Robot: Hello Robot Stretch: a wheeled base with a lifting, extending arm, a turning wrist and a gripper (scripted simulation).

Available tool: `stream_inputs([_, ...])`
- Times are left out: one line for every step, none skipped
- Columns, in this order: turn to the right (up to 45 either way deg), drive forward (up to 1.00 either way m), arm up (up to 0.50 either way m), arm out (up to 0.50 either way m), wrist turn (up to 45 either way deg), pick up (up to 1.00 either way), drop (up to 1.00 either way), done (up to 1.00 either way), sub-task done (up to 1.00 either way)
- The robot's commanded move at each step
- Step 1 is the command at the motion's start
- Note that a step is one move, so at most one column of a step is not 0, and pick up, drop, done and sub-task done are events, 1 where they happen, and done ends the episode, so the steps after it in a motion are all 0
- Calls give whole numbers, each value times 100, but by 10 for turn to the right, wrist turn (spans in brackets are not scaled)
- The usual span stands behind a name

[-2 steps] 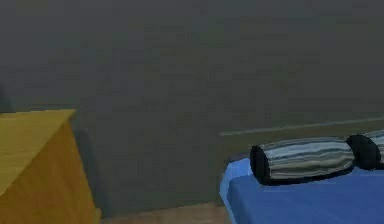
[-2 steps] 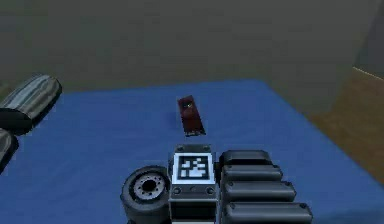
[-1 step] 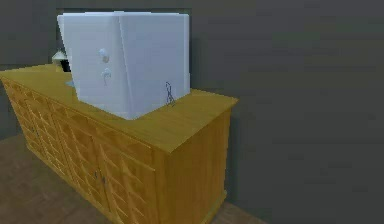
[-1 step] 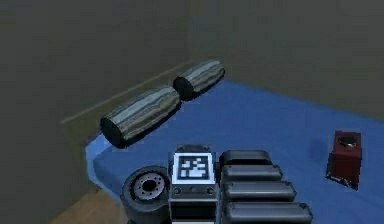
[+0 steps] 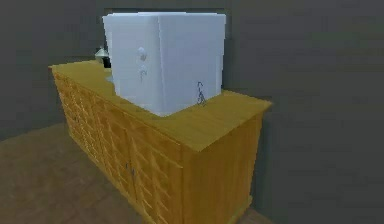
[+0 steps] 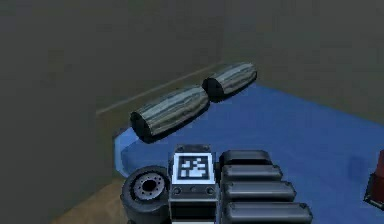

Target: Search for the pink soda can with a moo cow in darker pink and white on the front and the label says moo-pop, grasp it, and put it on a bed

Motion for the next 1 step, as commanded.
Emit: stream_inputs([450, 0, 0, 0, 0, 0, 0, 0, 0])
